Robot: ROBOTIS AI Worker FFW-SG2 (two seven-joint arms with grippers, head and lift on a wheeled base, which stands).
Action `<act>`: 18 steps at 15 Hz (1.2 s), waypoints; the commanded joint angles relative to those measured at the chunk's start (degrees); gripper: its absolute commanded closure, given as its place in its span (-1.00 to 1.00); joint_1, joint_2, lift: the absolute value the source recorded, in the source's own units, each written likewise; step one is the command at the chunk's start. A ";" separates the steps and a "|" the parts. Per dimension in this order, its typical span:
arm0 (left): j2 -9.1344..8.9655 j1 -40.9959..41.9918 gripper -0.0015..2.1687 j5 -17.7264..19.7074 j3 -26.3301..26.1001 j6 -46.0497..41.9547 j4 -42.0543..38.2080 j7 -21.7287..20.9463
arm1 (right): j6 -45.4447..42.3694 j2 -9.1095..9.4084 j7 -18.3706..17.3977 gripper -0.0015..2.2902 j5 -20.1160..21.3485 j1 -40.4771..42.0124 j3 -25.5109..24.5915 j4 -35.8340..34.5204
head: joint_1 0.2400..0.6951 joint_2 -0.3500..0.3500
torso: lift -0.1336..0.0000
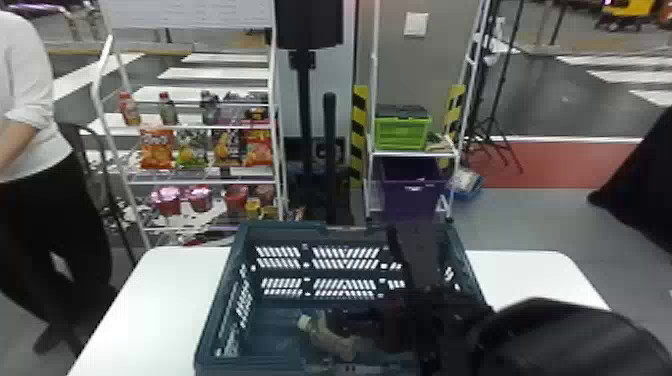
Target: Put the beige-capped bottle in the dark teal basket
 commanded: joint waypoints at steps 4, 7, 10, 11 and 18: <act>0.00 -0.09 -0.86 0.00 0.00 -0.02 -0.05 -0.26 | -15.25 -6.11 0.26 -0.96 -0.06 16.33 -5.56 -12.12 | 0.14 0.00 | 1.00; 0.00 -0.09 -0.86 0.00 -0.09 -0.02 -0.05 -0.44 | -32.66 -8.22 0.70 -0.96 1.09 27.76 -8.46 -14.05 | 0.14 0.00 | 1.00; 0.00 0.00 -0.86 0.00 -0.09 -0.02 -0.31 -0.52 | -50.06 -8.40 1.75 -0.96 1.26 38.66 -11.89 -12.82 | 0.14 0.00 | 1.00; 0.00 -0.09 -0.86 0.00 -0.18 -0.02 -0.31 -0.70 | -56.03 -8.40 1.84 -0.96 1.26 41.38 -12.41 -12.12 | 0.14 0.00 | 1.00; 0.09 0.79 -0.86 -0.61 -0.36 -0.02 -1.36 -0.96 | -80.29 -7.96 4.83 -0.96 1.17 54.04 -14.52 -4.65 | 0.14 0.00 | 1.00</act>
